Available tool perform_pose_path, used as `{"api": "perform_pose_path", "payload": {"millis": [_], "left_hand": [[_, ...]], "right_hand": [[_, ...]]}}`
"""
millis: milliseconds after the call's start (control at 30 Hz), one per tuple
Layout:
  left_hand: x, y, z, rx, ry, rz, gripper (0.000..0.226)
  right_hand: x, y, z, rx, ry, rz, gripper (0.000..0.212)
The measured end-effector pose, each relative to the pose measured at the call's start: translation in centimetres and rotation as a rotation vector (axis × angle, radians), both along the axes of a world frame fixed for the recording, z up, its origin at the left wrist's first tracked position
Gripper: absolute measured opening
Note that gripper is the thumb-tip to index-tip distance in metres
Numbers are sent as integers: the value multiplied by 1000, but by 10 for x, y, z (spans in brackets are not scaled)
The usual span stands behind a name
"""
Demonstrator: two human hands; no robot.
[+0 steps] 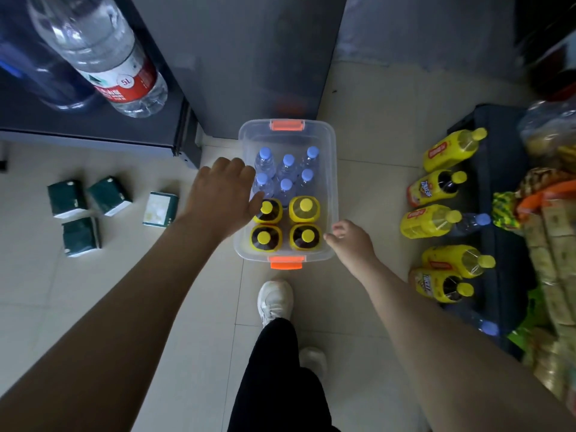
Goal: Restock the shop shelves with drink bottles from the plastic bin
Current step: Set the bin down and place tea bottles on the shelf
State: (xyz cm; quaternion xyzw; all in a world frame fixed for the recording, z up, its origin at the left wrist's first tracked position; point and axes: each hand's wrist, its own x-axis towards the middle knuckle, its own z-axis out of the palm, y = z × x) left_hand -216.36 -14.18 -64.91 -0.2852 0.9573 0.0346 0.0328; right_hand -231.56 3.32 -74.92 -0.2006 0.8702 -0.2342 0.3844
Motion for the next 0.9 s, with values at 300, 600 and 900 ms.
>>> {"api": "perform_pose_path", "payload": {"millis": [300, 600, 900], "left_hand": [[6, 35, -43, -20, 99, 23, 41], [3, 25, -127, -1, 164, 26, 37], [-9, -1, -197, 22, 184, 31, 35]], "right_hand": [[23, 19, -56, -249, -98, -246, 23], [23, -9, -130, -240, 9, -46, 42], [20, -17, -183, -177, 189, 45, 45]]}}
